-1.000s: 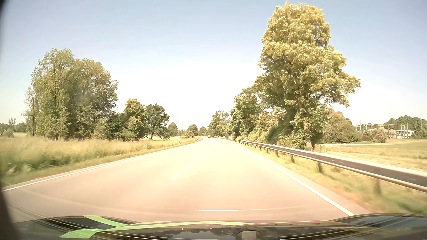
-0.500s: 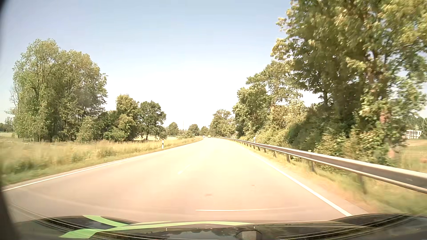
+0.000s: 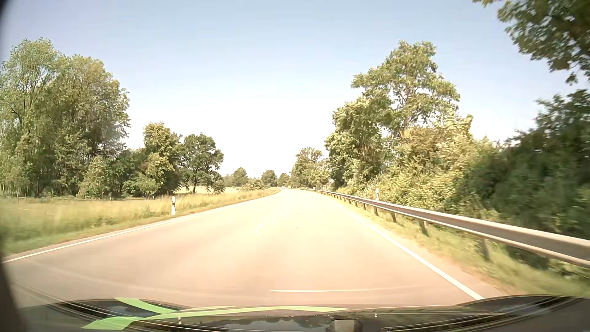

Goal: Follow the waypoints while adhering to traffic rules and regulations

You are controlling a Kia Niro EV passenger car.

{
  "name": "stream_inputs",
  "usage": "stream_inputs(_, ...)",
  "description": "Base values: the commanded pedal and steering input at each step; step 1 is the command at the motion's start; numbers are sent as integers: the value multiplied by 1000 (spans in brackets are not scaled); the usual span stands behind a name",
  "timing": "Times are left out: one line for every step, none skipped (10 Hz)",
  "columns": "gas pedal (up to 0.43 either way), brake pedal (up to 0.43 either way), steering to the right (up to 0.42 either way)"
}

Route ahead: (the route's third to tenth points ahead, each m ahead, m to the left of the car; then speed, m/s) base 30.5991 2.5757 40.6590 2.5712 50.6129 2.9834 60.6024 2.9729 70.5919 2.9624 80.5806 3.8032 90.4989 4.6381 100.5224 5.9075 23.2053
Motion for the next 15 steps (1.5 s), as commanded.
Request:
stream_inputs(319, 0, -8)
stream_inputs(311, 0, -10)
stream_inputs(311, 0, -10)
stream_inputs(311, 0, -10)
stream_inputs(299, 0, -8)
stream_inputs(299, 0, -6)
stream_inputs(299, 0, -5)
stream_inputs(287, 0, -5)
stream_inputs(268, 0, -5)
stream_inputs(268, 0, -5)
stream_inputs(268, 0, -5)
stream_inputs(260, 0, -5)
stream_inputs(260, 0, -5)
stream_inputs(260, 0, -5)
stream_inputs(260, 0, -5)
